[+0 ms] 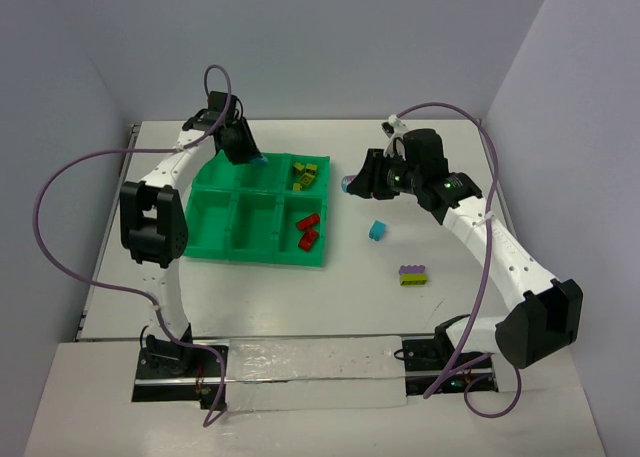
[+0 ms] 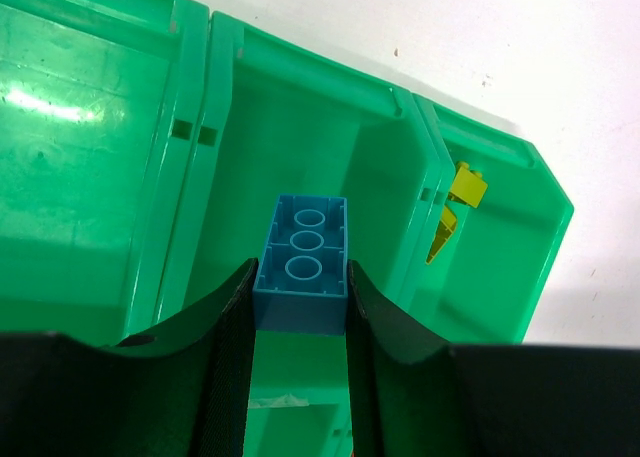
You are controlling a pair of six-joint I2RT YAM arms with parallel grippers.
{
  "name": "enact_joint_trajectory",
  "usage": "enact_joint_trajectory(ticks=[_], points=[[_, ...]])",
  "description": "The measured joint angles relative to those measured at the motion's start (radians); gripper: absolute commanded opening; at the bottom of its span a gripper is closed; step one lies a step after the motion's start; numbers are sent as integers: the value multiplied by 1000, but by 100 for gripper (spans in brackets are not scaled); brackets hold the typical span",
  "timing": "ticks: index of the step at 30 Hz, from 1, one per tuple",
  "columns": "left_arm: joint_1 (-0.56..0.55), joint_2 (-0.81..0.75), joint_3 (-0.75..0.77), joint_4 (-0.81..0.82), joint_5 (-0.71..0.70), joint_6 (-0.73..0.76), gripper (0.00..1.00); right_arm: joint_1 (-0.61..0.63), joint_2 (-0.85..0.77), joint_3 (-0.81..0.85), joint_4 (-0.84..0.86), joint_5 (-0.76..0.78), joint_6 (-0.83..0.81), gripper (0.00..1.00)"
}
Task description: Sort the legos into containers by color
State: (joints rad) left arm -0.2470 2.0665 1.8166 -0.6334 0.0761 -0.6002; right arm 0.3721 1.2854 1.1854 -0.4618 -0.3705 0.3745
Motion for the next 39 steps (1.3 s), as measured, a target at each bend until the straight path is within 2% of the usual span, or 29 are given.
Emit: enact_joint_trajectory(ticks=[3,4,5,9,10,13,16,25,31,35,39], points=[[0,8,8,0,0,4,6,0,0,0,0,1,-2,0],[-1,10,9,0,0,6,13,0,0,0,0,1,-2,0],[-1,12,9,0,1,7,15,0,0,0,-1,1,-2,0],[-3,14,11,-2,2,12,38,0,0,0,-1,1,-2,0],[-3,14,12,-3,2,13,40,0,0,0,-1,1,-2,0],[-6,14,16,-4,1,18,61,0,0,0,-2,1,-3,0],[-10,14,17,-4,0,27,70,0,0,0,-2,1,-2,0],[-16,5,31,-15,-1,36,72,0,0,0,-3,0,-2,0],[-16,-72,32,-33,-3,36,72,12,16,22,-10,2,3,0],[-16,-169,32,-52,-26,36,72,71,122,153,-35,39,10,0],[-13,-272,35,-66,-52,35,79,124,255,282,-33,67,29,0]])
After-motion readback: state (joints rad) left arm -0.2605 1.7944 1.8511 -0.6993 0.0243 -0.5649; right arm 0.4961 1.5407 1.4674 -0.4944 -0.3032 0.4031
